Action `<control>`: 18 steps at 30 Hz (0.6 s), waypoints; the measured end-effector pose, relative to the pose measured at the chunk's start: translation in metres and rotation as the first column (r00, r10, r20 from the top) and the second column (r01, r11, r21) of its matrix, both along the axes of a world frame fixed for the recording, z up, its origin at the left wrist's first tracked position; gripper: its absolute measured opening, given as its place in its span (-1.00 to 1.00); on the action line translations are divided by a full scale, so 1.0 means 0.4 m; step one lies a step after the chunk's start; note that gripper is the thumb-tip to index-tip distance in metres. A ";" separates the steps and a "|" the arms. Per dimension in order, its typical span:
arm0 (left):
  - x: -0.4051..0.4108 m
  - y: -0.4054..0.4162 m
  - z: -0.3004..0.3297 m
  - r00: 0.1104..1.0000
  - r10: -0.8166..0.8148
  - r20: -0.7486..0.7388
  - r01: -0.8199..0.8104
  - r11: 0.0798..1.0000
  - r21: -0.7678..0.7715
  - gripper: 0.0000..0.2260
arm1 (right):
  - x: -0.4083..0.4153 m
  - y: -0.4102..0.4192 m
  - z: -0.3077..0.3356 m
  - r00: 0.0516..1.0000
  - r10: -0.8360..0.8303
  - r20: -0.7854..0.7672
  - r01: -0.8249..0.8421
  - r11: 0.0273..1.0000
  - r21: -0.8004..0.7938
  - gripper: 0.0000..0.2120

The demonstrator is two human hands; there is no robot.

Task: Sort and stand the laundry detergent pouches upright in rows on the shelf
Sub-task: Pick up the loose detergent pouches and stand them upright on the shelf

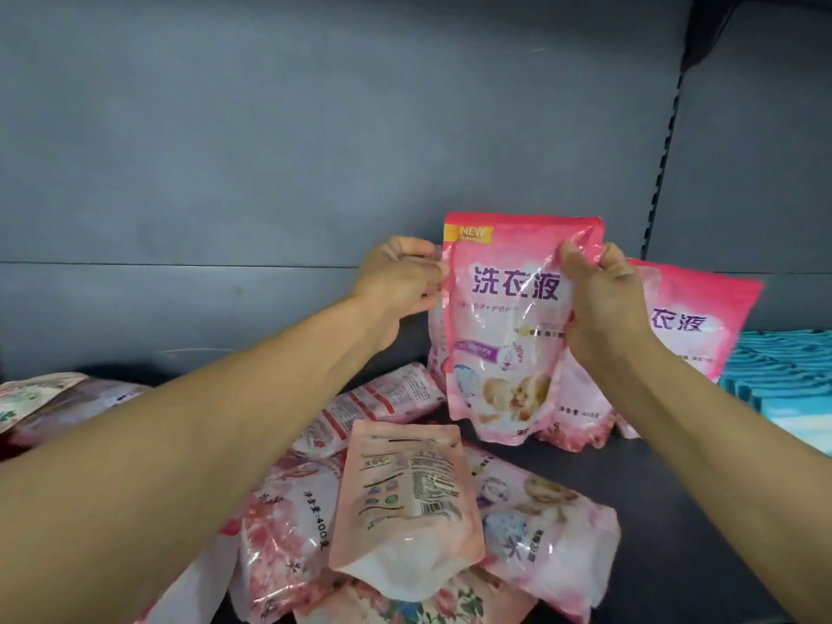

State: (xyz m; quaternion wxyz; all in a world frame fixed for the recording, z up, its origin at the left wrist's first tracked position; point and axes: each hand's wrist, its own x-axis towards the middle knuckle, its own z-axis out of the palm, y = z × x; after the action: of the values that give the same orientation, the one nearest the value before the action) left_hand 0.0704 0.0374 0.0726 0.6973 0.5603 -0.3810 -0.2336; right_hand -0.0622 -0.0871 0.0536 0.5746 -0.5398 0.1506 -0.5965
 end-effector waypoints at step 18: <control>0.090 0.107 -0.207 0.688 -0.486 0.539 -0.257 0.531 0.808 -0.83 | 0.000 -0.021 -0.097 0.925 -0.256 -0.280 0.263 0.965 -0.011 -0.69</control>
State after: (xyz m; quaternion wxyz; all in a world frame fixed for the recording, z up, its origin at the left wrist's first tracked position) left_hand 0.1064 0.0803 -0.0103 0.1134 0.8361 -0.4985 -0.1991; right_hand -0.0624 -0.0954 0.0148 0.4706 -0.5863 0.3082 -0.5830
